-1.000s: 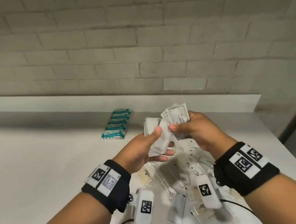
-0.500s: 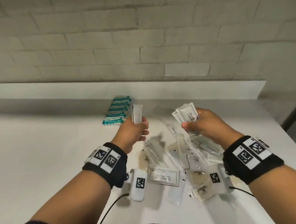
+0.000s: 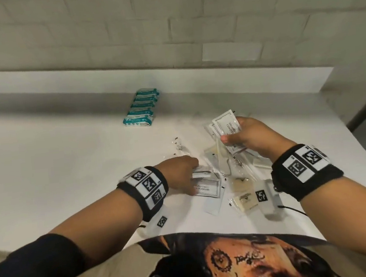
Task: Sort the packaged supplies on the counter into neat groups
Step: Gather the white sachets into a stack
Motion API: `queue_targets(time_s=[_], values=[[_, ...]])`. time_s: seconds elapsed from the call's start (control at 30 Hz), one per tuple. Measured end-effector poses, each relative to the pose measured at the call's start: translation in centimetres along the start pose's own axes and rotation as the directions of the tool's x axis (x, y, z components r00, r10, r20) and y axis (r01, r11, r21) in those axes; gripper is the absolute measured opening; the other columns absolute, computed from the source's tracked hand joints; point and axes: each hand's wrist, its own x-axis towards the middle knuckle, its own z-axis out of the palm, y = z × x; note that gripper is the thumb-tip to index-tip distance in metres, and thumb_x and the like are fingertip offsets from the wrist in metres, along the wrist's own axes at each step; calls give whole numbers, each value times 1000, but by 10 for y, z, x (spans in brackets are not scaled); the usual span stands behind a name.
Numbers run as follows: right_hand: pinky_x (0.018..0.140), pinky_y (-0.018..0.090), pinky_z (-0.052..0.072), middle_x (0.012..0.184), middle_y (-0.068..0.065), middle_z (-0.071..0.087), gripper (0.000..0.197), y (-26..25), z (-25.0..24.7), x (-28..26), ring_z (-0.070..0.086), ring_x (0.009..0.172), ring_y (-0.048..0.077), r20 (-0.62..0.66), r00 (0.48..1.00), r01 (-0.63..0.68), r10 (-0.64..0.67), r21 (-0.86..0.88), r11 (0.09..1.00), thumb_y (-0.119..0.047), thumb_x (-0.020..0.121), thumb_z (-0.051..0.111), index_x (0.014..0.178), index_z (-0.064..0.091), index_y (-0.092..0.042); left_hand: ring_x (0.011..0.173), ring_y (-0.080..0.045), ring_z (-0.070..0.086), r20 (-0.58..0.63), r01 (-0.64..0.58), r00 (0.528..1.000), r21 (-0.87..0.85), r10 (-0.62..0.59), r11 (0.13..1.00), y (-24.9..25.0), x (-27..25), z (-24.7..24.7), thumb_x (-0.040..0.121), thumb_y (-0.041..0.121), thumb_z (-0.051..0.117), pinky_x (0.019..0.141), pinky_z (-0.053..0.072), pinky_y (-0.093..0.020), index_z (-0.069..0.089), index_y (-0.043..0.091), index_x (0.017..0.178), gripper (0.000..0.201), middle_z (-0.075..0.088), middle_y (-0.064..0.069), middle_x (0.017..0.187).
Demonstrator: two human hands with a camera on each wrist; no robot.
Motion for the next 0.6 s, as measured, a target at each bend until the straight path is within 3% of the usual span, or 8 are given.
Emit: queue_targets(time_s=[0.1,0.2,0.27,0.33,0.43,0.5,0.6], values=[[61,16,51,103,6,71,36,1,-2,-4,68,84,14,-22,1000,-2,2,23,1000,-10,84,71,118,59,-10,89,-23,55,-46,7,999,4,-7,1000,2,0,-1,77,34,70,72,45,-32,49,18,98,34,57,0,93],[69,17,50,98,-5,69,24,-2,-8,-9,65,86,7,-97,995,23,-11,127,992,-17,90,65,114,59,-17,79,-18,55,-201,54,972,-309,-120,950,-3,0,-16,80,26,70,64,41,-28,50,19,92,24,55,4,83],[83,29,52,102,2,70,16,-8,-11,-10,66,93,16,-117,993,33,2,299,954,-17,93,60,109,60,-17,73,-17,56,-331,-35,912,-653,-243,756,-7,-1,-28,79,21,73,63,42,-28,53,20,87,22,57,3,80],[89,43,53,101,7,71,12,-17,-6,-9,68,96,26,-81,997,28,12,476,879,-14,93,59,105,61,-17,71,-17,56,-386,-167,866,-824,-319,542,-6,-3,-40,80,15,74,60,43,-26,54,20,87,21,58,2,79],[81,51,57,103,9,71,20,-31,13,-5,70,93,29,-49,999,44,-22,514,857,-8,90,62,106,56,-19,63,-12,57,-374,-268,894,-888,-246,374,8,-5,-51,79,11,73,58,43,-26,55,16,94,24,62,2,72],[86,53,55,109,11,68,32,-35,24,-2,68,98,32,-121,993,72,-15,486,871,-5,86,66,111,49,-16,64,-11,59,-344,-297,925,-920,-163,257,17,-6,-54,78,12,73,59,46,-25,55,15,101,29,65,2,73],[90,47,53,113,10,66,50,-34,25,4,66,102,30,-203,979,105,4,524,845,4,82,69,122,44,-12,75,-18,66,-267,-260,958,-963,-105,69,21,-14,-57,90,13,62,63,53,-26,58,14,110,20,67,-4,84]])
